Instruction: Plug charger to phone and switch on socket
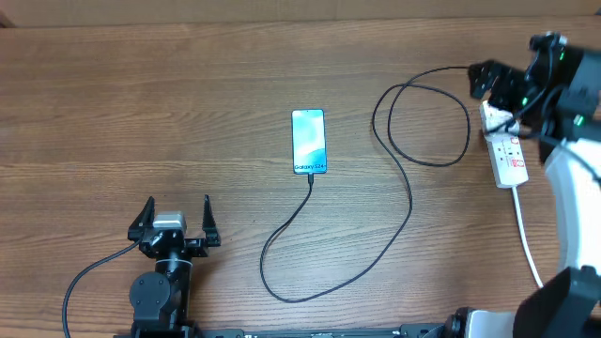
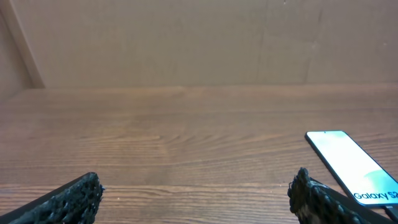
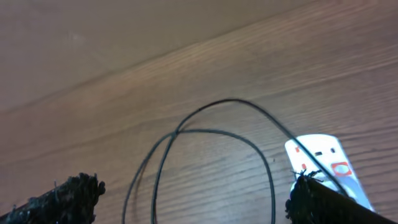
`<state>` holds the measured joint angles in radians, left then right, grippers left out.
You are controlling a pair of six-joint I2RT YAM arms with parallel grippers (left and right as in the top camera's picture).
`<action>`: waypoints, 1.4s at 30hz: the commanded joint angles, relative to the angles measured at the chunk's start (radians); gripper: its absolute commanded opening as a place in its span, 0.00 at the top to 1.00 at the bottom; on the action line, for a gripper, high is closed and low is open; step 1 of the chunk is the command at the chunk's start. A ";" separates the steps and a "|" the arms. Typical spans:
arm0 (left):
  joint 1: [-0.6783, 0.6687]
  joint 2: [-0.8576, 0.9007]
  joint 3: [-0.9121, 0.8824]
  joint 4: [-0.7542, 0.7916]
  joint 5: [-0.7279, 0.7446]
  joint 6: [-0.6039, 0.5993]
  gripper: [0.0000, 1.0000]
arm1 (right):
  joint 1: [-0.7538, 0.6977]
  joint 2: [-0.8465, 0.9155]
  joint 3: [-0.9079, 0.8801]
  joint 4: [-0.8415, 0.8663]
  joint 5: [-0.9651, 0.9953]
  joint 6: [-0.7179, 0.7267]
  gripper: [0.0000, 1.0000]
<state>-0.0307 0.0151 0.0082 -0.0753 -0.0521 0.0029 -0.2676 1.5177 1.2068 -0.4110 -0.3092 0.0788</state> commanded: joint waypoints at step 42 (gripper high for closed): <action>0.006 -0.011 -0.003 0.001 0.008 -0.006 0.01 | 0.155 -0.999 -1.180 0.829 0.047 -0.095 0.00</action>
<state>-0.0307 0.0151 0.0082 -0.0757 -0.0521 0.0032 -0.1219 0.5568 0.0509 0.4377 -0.2943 0.0128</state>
